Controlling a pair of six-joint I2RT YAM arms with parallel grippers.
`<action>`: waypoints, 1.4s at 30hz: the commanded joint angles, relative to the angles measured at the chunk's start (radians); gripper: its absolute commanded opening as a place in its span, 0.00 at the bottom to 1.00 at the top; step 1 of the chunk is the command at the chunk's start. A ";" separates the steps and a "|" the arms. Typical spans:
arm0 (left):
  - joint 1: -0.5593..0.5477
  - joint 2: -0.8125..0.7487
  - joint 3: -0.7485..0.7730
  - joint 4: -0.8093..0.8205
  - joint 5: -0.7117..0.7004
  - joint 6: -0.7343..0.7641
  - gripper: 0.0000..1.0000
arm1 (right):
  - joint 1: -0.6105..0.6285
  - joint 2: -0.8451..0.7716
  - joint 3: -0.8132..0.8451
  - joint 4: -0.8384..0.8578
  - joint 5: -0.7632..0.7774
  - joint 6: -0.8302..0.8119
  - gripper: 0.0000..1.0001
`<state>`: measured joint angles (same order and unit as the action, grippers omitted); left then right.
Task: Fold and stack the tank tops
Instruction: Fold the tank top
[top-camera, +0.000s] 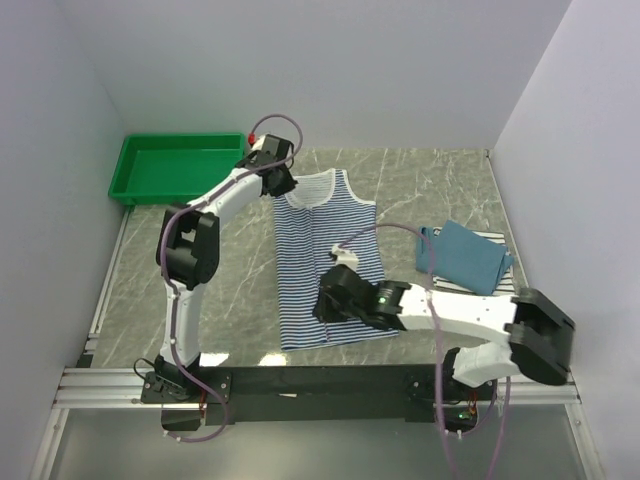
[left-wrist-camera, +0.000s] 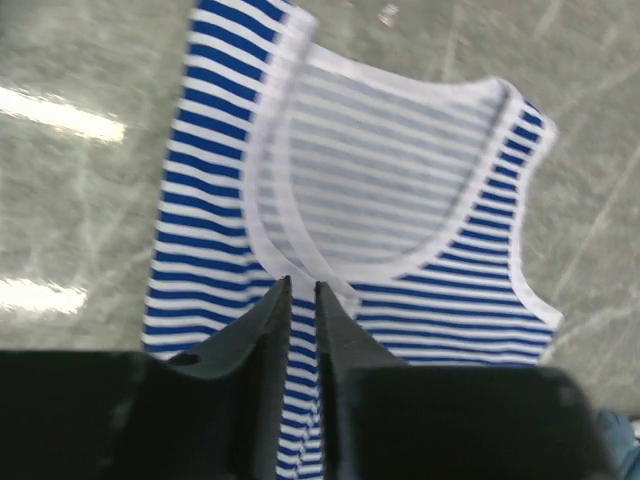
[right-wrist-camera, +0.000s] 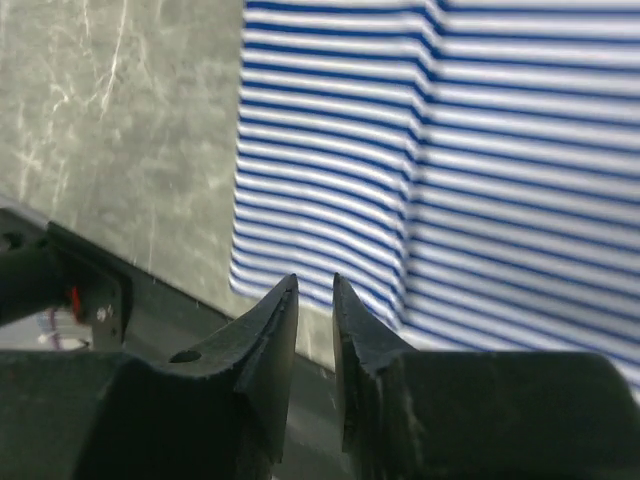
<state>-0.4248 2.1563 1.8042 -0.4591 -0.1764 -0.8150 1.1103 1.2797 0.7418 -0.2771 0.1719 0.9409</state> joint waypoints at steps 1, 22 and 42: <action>0.020 0.034 -0.016 0.017 0.035 -0.006 0.19 | 0.011 0.136 0.093 -0.007 0.043 -0.086 0.27; 0.199 0.126 0.004 0.024 0.101 0.138 0.22 | 0.152 0.734 0.614 0.032 -0.118 -0.172 0.26; 0.179 -0.211 -0.031 0.191 0.333 0.073 0.56 | -0.367 0.227 0.347 0.055 -0.107 -0.227 0.49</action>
<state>-0.2058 2.0789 1.8206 -0.3336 0.1596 -0.6800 0.8650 1.5513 1.1316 -0.1928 0.0597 0.7525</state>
